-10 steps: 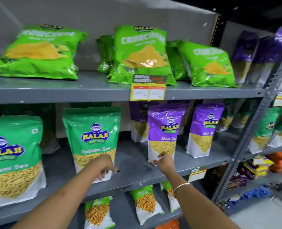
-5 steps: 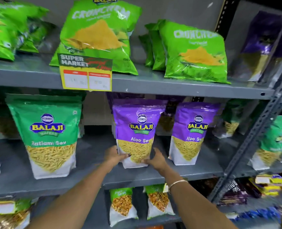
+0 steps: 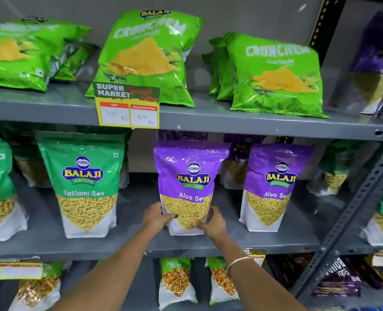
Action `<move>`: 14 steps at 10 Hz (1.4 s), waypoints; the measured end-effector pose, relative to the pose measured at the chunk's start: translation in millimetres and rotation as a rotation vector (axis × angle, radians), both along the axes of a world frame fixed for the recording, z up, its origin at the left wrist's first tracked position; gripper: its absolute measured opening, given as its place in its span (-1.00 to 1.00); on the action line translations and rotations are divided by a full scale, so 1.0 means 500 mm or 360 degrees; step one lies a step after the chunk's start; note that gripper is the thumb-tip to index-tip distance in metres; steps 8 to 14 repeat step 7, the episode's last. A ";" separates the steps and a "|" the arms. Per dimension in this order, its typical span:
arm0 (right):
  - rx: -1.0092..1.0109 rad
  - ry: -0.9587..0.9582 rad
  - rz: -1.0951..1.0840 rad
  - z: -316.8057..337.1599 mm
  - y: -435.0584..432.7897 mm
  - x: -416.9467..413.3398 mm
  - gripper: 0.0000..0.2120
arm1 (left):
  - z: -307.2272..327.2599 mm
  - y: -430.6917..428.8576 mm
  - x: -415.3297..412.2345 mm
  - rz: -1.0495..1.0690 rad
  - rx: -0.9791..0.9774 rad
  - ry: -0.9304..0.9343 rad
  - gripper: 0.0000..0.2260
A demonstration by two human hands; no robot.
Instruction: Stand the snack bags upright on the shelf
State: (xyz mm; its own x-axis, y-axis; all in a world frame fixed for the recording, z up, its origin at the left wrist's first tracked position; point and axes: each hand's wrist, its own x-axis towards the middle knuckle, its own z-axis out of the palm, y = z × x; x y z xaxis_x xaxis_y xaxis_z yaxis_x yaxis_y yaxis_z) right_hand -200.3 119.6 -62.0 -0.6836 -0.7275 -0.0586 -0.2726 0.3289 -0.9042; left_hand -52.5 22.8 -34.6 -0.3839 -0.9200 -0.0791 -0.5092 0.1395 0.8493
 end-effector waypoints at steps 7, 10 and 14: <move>0.0060 0.0001 -0.0009 0.030 0.002 0.027 -0.29 | -0.012 -0.017 0.001 -0.0063 -0.0017 0.0061 -0.62; 0.0060 0.0001 -0.0009 0.030 0.002 0.027 -0.29 | -0.012 -0.017 0.001 -0.0063 -0.0017 0.0061 -0.62; 0.0060 0.0001 -0.0009 0.030 0.002 0.027 -0.29 | -0.012 -0.017 0.001 -0.0063 -0.0017 0.0061 -0.62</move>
